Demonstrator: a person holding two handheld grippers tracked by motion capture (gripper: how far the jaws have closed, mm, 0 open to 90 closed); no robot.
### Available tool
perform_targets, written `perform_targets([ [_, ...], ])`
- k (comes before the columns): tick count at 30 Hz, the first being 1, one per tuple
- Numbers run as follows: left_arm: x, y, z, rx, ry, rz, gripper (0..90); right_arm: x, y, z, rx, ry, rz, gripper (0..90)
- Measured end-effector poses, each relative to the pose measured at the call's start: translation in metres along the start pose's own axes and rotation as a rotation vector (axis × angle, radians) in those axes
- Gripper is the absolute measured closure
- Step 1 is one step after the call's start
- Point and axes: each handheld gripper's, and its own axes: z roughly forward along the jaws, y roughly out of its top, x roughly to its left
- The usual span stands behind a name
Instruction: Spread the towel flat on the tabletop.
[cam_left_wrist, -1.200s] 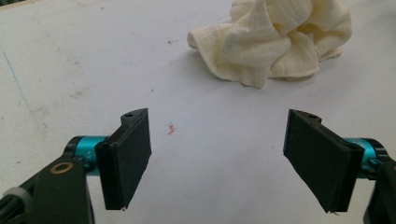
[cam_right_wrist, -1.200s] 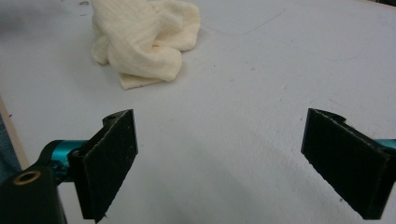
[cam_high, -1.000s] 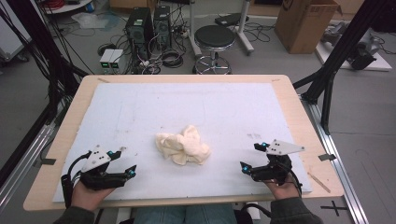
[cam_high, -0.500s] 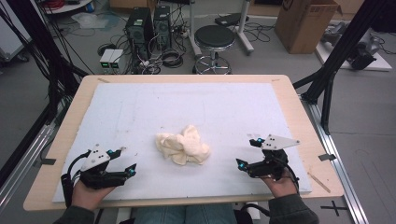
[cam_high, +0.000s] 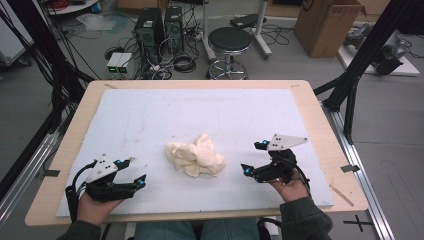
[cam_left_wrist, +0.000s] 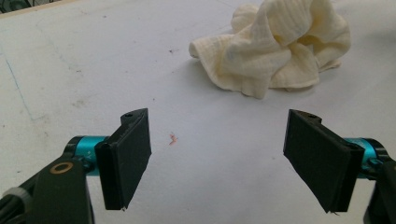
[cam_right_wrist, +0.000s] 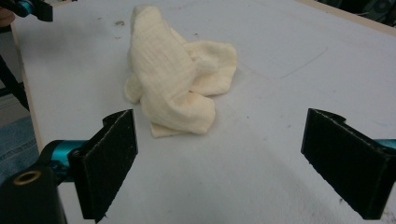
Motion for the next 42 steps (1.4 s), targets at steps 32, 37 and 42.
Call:
perform_targets([
  [32,0.002,0.000,0.000,-0.008,0.002,-0.006,23.6,0.022,0.062,0.075,0.072,0.155,-0.068,17.0],
  [37,0.002,0.000,0.001,-0.006,0.002,-0.006,23.6,0.027,0.066,0.095,0.106,0.194,-0.090,24.5],
  [42,0.002,-0.001,0.001,-0.005,0.001,-0.002,23.6,0.034,0.067,0.117,0.155,0.215,-0.131,33.7],
])
